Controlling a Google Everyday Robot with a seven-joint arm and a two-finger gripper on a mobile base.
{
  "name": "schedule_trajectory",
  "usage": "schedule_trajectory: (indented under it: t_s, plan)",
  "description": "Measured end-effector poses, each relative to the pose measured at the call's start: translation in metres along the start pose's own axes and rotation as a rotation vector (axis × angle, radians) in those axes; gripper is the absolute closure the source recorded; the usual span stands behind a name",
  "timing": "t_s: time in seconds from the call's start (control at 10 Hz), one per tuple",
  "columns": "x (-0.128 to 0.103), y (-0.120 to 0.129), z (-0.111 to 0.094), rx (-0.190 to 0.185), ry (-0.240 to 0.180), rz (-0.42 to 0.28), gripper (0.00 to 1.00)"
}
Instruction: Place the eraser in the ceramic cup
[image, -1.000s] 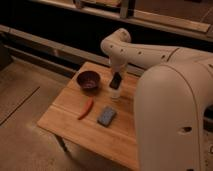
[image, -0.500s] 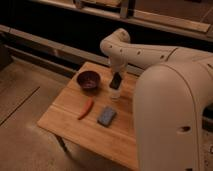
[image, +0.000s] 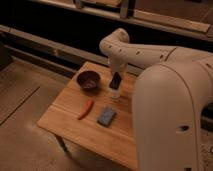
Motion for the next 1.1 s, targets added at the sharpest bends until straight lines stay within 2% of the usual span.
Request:
schedule_trajectory:
  t_s: [0.2, 0.3, 1.1]
  plan:
    - [0.0000, 0.0002, 0.0003, 0.001, 0.001, -0.001, 0.25]
    - [0.0000, 0.0003, 0.0003, 0.001, 0.001, -0.001, 0.20]
    - [0.0000, 0.0002, 0.0002, 0.003, 0.000, -0.001, 0.20]
